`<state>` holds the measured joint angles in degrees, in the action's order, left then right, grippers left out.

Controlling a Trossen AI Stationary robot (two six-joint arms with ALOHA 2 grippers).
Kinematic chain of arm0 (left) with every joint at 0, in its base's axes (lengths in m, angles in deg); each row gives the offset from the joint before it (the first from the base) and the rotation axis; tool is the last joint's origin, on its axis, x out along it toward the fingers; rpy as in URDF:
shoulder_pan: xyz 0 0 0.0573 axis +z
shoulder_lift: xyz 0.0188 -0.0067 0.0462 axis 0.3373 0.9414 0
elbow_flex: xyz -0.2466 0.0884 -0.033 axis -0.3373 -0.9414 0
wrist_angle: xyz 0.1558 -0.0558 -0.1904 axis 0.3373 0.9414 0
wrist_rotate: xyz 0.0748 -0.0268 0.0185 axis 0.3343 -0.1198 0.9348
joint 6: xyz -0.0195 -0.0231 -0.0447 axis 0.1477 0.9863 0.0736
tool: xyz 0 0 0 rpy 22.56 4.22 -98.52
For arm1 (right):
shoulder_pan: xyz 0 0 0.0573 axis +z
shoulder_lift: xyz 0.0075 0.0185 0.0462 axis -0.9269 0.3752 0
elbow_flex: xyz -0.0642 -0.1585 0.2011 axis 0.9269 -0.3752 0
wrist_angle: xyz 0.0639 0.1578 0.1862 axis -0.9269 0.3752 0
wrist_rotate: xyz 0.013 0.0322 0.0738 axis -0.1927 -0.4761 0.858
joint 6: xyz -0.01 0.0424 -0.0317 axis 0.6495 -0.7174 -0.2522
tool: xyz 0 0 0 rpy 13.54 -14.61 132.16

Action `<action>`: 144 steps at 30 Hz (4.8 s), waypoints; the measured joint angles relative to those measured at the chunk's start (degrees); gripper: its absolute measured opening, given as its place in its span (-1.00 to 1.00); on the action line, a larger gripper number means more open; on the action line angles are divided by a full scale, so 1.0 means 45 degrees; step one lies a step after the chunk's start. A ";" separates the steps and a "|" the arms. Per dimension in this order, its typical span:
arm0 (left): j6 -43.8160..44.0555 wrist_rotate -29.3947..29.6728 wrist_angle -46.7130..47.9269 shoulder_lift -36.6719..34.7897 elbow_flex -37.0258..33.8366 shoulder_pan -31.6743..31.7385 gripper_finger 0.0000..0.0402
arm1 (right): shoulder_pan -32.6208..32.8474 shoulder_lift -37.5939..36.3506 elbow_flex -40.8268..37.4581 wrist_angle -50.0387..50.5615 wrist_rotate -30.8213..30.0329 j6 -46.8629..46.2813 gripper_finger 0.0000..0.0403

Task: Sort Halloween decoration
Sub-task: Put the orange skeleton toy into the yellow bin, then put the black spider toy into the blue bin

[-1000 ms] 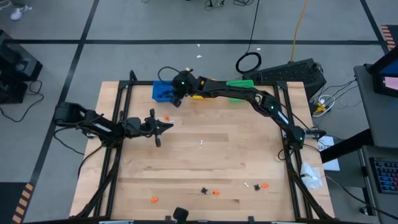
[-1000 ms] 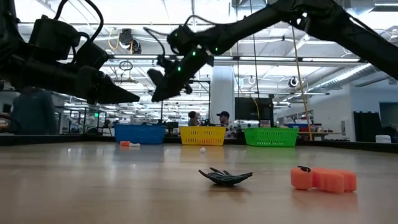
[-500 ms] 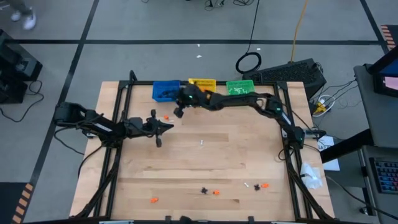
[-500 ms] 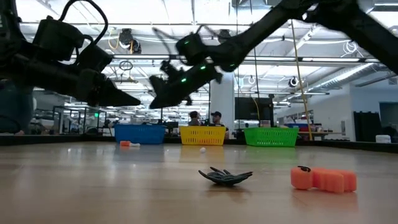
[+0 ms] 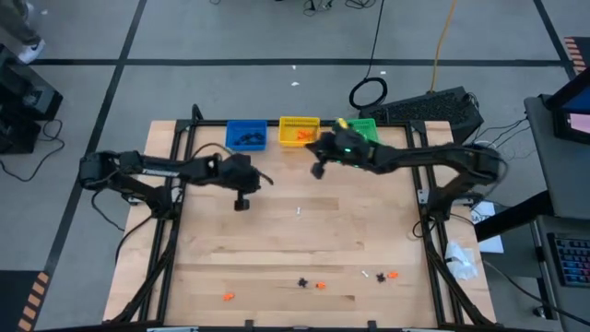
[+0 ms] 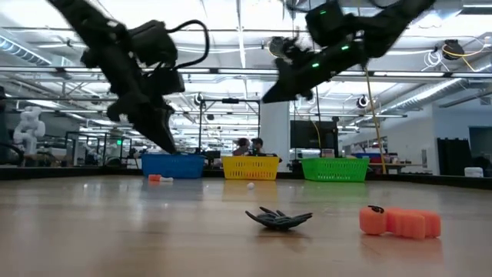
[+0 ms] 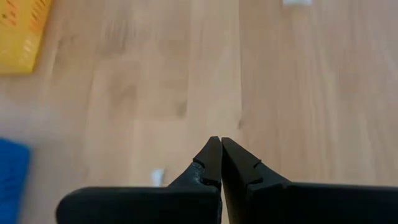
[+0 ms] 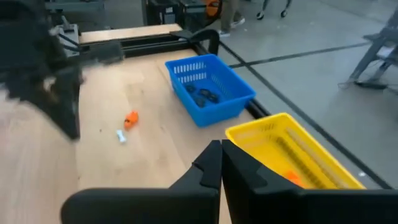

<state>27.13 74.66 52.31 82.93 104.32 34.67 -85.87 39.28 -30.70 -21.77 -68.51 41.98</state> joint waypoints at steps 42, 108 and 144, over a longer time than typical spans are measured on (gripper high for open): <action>-0.4024 0.1511 0.4523 0.4022 0.2562 0.2848 -0.58 | 0.0000 -0.5162 -0.3340 0.0073 -0.0628 0.1002 -1.00; -0.0237 0.0256 0.6698 0.8726 1.3874 0.4399 -0.63 | 0.0005 -0.5157 -0.3330 0.0453 -0.0618 0.1057 -1.00; 0.6438 -0.0542 0.0131 0.7238 0.7191 -0.7140 -0.88 | 0.0727 -0.5313 -0.3966 0.2711 -0.0533 0.1876 -1.00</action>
<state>56.10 72.22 52.90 115.50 136.68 2.54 -82.60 15.37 -48.55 -9.57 -70.91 50.42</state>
